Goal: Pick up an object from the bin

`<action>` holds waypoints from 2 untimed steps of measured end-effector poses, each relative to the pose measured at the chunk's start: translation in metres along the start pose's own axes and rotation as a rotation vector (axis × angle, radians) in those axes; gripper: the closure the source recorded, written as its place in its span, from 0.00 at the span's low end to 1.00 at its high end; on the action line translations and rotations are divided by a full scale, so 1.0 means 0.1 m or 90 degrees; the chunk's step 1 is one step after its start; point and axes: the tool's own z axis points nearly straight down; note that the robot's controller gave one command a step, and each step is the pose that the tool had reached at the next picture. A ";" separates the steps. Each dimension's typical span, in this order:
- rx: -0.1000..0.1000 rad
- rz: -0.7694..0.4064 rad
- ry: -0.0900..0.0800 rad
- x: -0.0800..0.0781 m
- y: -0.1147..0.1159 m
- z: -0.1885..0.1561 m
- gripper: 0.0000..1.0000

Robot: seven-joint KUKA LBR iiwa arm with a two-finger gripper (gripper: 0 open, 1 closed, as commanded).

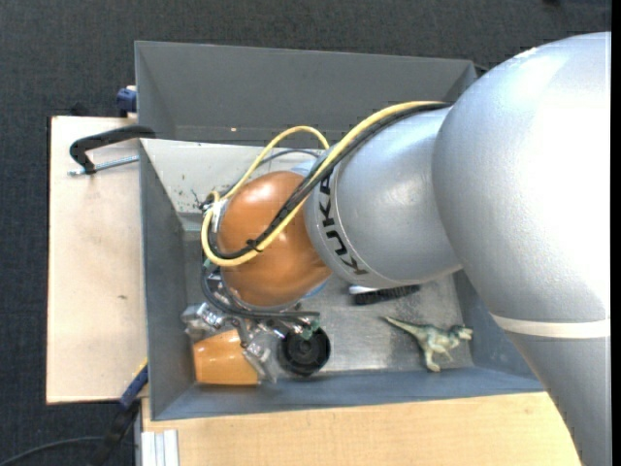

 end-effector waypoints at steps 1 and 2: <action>0.003 0.003 -0.002 0.00 -0.04 -0.03 1.00; 0.008 -0.166 -0.011 0.06 -0.31 -2.08 1.00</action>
Offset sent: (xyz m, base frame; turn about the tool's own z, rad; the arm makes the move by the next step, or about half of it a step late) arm 0.0000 0.0000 0.0000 0.0000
